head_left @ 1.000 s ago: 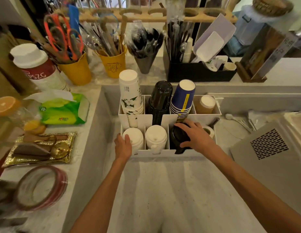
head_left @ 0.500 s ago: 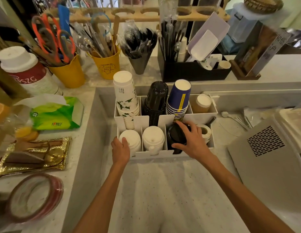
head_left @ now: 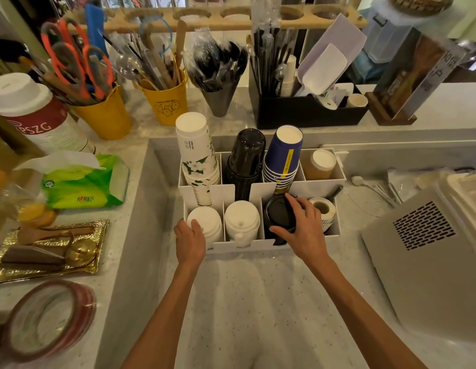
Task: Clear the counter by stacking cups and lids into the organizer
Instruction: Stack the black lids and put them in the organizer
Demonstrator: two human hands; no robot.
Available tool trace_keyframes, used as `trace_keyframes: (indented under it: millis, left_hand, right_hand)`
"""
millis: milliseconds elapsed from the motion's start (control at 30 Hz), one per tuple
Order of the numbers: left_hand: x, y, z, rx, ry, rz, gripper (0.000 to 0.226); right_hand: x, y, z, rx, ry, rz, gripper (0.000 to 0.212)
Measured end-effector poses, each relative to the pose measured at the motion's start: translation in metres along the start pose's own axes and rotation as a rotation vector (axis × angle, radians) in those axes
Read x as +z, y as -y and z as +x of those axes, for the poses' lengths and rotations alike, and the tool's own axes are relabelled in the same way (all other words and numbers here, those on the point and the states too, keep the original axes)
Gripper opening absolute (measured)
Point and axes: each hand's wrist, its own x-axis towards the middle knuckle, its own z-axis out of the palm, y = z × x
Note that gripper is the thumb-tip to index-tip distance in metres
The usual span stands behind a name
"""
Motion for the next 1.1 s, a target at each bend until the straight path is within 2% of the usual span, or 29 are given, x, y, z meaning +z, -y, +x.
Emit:
trace_keyframes:
  millis: [100, 267, 300, 367, 433, 467, 533, 600, 667, 833, 1100]
  left_hand:
    - [0.0, 0.0, -0.001, -0.01, -0.003, -0.005, 0.048]
    - [0.0, 0.004, 0.002, -0.023, 0.038, -0.042, 0.048]
    - [-0.001, 0.006, 0.003, -0.022, 0.064, -0.067, 0.048]
    - [-0.004, 0.012, 0.006, -0.015, 0.113, -0.157, 0.048]
    - [-0.009, 0.017, 0.008, -0.016, 0.137, -0.242, 0.046]
    - [-0.011, 0.019, 0.01, -0.024, 0.146, -0.257, 0.046]
    - [-0.014, 0.022, 0.012, -0.051, 0.179, -0.271, 0.049]
    - [-0.017, 0.023, 0.012, -0.08, 0.213, -0.318, 0.053]
    - [-0.019, 0.023, 0.012, -0.103, 0.221, -0.362, 0.052]
    - [-0.016, 0.014, 0.006, -0.161, 0.147, -0.402, 0.047]
    - [-0.004, 0.009, -0.006, -0.124, 0.163, -0.414, 0.043]
  right_hand:
    - [0.001, 0.003, -0.003, 0.011, -0.022, -0.005, 0.087]
    - [-0.007, -0.003, -0.003, -0.025, 0.061, 0.053, 0.084]
    - [-0.012, -0.007, -0.004, -0.029, 0.0, 0.112, 0.075]
    - [-0.025, -0.022, -0.004, 0.005, -0.223, 0.221, 0.049]
    - [-0.037, -0.045, 0.0, 0.146, -0.376, 0.278, 0.039]
    - [-0.041, -0.058, 0.002, 0.255, -0.361, 0.307, 0.041]
    - [-0.045, -0.079, 0.003, 0.421, -0.178, 0.413, 0.046]
    - [-0.045, -0.088, 0.003, 0.432, 0.003, 0.509, 0.045]
    - [-0.044, -0.09, 0.007, 0.427, 0.074, 0.563, 0.042]
    - [-0.043, -0.093, 0.018, 0.469, 0.097, 0.724, 0.037]
    - [-0.038, -0.113, 0.017, 0.507, -0.029, 0.757, 0.032]
